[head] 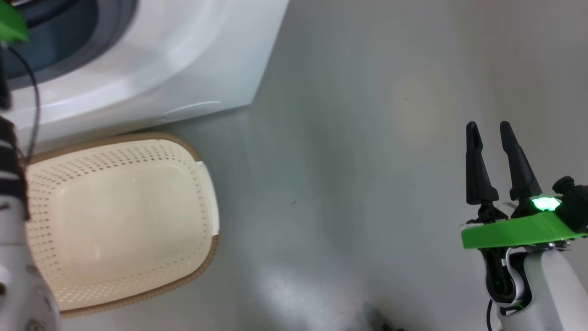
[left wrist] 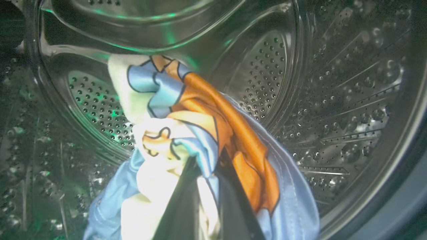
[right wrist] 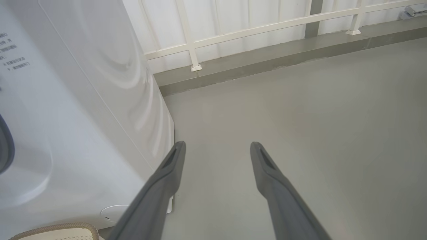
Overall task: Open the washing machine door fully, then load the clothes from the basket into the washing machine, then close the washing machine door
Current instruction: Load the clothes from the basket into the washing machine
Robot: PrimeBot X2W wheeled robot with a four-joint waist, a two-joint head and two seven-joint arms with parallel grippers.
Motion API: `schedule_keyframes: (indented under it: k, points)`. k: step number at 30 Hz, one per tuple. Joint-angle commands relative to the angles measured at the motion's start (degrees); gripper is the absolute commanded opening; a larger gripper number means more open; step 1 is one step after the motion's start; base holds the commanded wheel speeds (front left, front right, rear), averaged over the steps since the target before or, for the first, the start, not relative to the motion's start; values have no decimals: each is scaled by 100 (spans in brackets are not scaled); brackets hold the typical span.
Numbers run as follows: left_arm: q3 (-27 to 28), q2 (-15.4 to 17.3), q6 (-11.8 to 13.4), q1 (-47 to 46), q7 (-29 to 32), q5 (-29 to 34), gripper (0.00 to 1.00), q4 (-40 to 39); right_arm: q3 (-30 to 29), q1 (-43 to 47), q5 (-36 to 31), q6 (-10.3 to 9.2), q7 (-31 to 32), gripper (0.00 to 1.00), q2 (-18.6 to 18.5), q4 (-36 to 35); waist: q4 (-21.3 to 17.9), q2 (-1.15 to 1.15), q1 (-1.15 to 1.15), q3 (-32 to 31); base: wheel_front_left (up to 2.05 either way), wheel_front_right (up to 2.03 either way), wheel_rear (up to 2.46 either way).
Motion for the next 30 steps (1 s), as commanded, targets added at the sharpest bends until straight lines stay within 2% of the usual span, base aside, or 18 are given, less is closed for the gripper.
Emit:
schedule_keyframes:
  k: [1,3,5,7,12,19,30]
  points:
    - [30,304,66,-145,-35,73,0,-132,122,-49,70,26,-45,100,-32,-123,-183,0,0,165,0,0,0]
    - [25,386,113,-188,-35,115,0,20,144,-69,81,26,-45,100,-11,-109,-256,0,0,195,0,0,0]
    - [29,458,157,-218,-35,135,35,248,159,-77,87,26,-45,100,10,-97,-316,0,0,210,0,0,0]
    - [39,522,207,-246,-35,145,100,438,165,-71,91,26,-45,100,28,-95,-359,0,0,219,0,0,0]
    - [77,642,243,-315,-35,111,100,675,152,-66,92,26,-45,100,61,-79,-406,0,0,216,0,0,0]
    - [92,624,249,-247,-35,57,100,716,140,-72,73,26,-45,100,81,-66,-350,0,0,117,0,0,0]
    - [211,427,60,550,-35,-147,100,584,156,37,-19,26,-45,100,-88,-54,-138,0,0,-472,0,0,0]
